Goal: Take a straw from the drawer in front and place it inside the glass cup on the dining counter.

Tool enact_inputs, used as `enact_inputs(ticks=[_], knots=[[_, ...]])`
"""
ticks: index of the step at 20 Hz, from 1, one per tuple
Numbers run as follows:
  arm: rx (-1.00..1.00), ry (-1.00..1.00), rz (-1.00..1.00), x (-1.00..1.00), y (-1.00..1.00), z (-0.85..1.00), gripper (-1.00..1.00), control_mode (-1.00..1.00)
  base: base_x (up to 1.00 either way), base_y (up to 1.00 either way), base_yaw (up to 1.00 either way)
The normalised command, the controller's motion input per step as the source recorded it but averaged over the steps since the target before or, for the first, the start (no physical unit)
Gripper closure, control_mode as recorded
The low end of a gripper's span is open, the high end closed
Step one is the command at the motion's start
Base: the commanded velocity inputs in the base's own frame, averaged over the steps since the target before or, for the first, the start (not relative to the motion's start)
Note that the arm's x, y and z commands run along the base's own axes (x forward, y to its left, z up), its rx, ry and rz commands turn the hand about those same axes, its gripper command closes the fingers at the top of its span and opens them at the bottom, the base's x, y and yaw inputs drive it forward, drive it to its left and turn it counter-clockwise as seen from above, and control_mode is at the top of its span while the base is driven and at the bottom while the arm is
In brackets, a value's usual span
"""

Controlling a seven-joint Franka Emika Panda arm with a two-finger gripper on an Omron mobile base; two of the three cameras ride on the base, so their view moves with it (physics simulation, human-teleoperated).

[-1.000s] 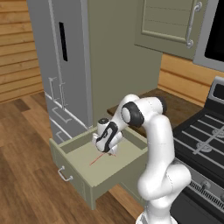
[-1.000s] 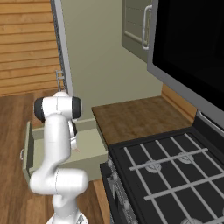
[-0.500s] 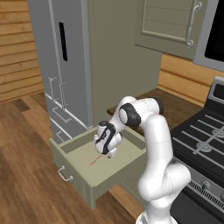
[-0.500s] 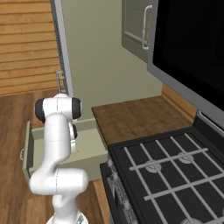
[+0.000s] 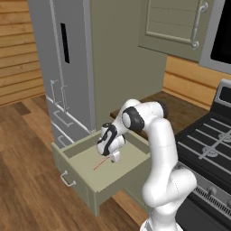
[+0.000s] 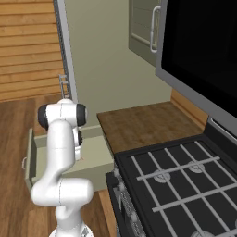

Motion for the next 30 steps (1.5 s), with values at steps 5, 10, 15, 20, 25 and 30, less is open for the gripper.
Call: enact_inputs(ticks=[5, 10, 15, 20, 25, 30], knots=[[0.04, 0.03, -0.08, 0.0, 0.0, -0.39, 1.0, -1.0, 0.0, 0.0, 0.0], [0.03, 0.01, -0.07, 0.0, 0.0, -0.25, 1.0, -1.0, 0.0, 0.0, 0.0], [0.01, 0.0, -0.04, -0.13, 0.0, -0.03, 1.0, -1.0, 0.0, 0.0, 0.0], [0.0, -0.11, 0.0, -0.49, 0.0, 0.5, 1.0, -1.0, 0.0, 0.0, 0.0], [0.0, -0.19, 0.0, -0.5, -0.01, 1.0, 1.0, -1.0, 0.0, 0.0, 0.0], [0.01, -0.09, 0.0, -0.16, -0.06, 1.0, 1.0, -1.0, 0.0, 0.0, 0.0]])
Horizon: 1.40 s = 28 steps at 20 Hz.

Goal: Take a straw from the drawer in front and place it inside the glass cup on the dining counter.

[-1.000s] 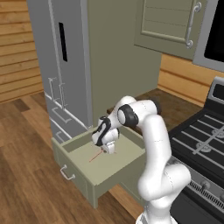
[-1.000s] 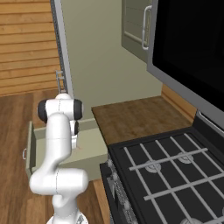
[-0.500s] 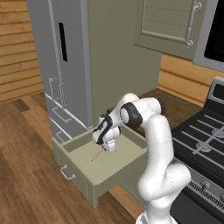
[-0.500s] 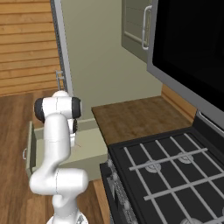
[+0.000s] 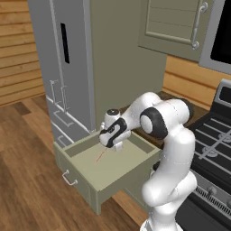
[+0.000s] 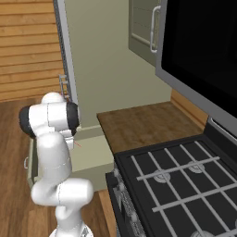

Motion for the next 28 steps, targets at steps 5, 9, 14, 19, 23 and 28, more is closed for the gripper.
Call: enact_inputs(ticks=[5, 9, 14, 19, 23, 28], knots=[[0.07, 0.0, 0.02, 0.0, -0.05, 1.0, 1.0, -1.0, 0.0, 0.0, 0.0], [0.05, 0.03, 0.06, -0.01, -0.06, 1.0, 1.0, -1.0, 0.0, 0.0, 0.0], [0.01, 0.01, 0.14, -0.36, -0.16, 1.0, 1.0, -1.0, 0.0, 0.0, 0.0], [-0.04, 0.0, 0.21, -0.91, -0.23, 1.0, 1.0, -1.0, 0.0, 0.0, 0.0], [-0.04, 0.0, 0.14, -0.93, -0.27, 0.98, 1.0, -1.0, 0.0, 0.0, 0.0], [-0.06, 0.0, 0.1, -0.9, -0.2, 0.53, 1.0, -1.0, 0.0, 0.0, 0.0]])
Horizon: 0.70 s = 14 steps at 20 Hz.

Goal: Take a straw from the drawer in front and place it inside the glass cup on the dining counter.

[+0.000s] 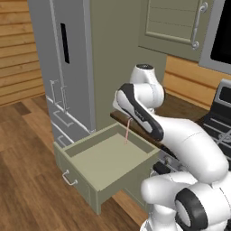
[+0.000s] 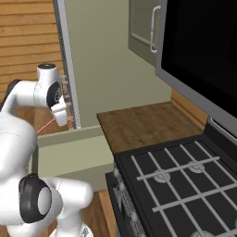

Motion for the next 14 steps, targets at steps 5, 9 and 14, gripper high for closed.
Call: enact_inputs(ticks=[5, 9, 14], knots=[[-0.03, 0.0, 0.02, -0.64, -0.08, 0.16, 1.0, -1.0, 0.0, 0.0, 0.0], [0.0, 0.0, 0.0, -0.25, -0.01, 0.01, 1.0, -1.0, 0.0, 0.0, 0.0], [0.0, 0.0, 0.0, -0.16, 0.0, 0.0, 1.0, 1.0, -0.13, 0.0, 0.0]])
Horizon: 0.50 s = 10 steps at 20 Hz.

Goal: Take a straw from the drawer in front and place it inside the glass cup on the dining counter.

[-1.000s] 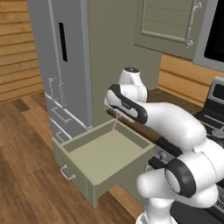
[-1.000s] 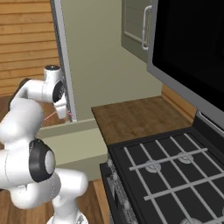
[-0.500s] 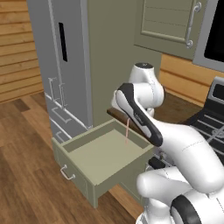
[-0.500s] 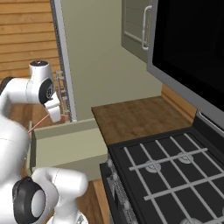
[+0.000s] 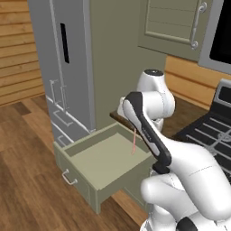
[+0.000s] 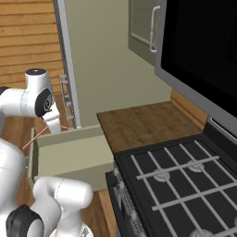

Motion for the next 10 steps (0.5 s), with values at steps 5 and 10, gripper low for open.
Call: enact_inputs(ticks=[5, 10], knots=[[0.0, 0.0, 0.0, 0.0, 0.0, 0.0, 1.0, 1.0, -1.0, 0.12, 0.01], [0.0, 0.0, 0.0, 0.0, 0.0, 0.0, 1.0, 1.0, -0.44, 0.88, 0.36]])
